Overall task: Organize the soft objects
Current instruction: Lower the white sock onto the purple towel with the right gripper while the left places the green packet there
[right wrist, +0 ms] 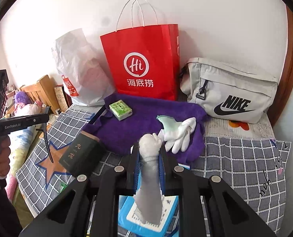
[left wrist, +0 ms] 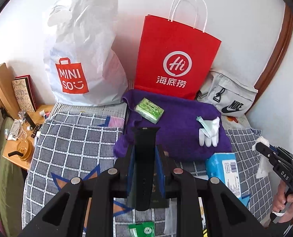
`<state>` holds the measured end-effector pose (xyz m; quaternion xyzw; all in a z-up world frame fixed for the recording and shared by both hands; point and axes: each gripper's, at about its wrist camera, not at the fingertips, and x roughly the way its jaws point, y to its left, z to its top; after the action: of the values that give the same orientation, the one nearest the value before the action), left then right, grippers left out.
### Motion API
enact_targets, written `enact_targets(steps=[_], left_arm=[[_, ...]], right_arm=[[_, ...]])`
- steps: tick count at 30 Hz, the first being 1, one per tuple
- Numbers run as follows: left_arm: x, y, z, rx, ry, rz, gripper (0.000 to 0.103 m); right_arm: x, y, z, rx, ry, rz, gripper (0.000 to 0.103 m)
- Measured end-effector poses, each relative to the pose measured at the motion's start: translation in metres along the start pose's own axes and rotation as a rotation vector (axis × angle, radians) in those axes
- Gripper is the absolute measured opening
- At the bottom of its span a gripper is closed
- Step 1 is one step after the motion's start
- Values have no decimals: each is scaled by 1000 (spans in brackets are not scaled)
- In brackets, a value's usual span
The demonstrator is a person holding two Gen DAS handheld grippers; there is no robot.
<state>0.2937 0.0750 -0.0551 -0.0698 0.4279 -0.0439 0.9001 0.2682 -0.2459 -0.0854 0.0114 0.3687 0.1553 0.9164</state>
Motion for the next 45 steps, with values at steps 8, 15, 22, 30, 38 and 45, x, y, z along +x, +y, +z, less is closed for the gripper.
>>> enact_targets(steps=[8, 15, 22, 30, 38, 45], left_arm=[[27, -1, 32, 16, 0, 6, 20], [56, -5, 60, 13, 12, 0, 20], [93, -11, 77, 35, 45, 4, 20], [137, -11, 86, 26, 112, -7, 20], [176, -17, 81, 36, 172, -11, 20], [202, -20, 76, 25, 213, -17, 20]], right_arm=[[33, -14, 24, -1, 0, -12, 17], [67, -29, 41, 2, 19, -21, 17], [109, -45, 50, 13, 58, -12, 17], [151, -69, 48, 58, 109, -1, 17], [177, -74, 38, 68, 181, 15, 17], [193, -70, 36, 63, 210, 17, 18]])
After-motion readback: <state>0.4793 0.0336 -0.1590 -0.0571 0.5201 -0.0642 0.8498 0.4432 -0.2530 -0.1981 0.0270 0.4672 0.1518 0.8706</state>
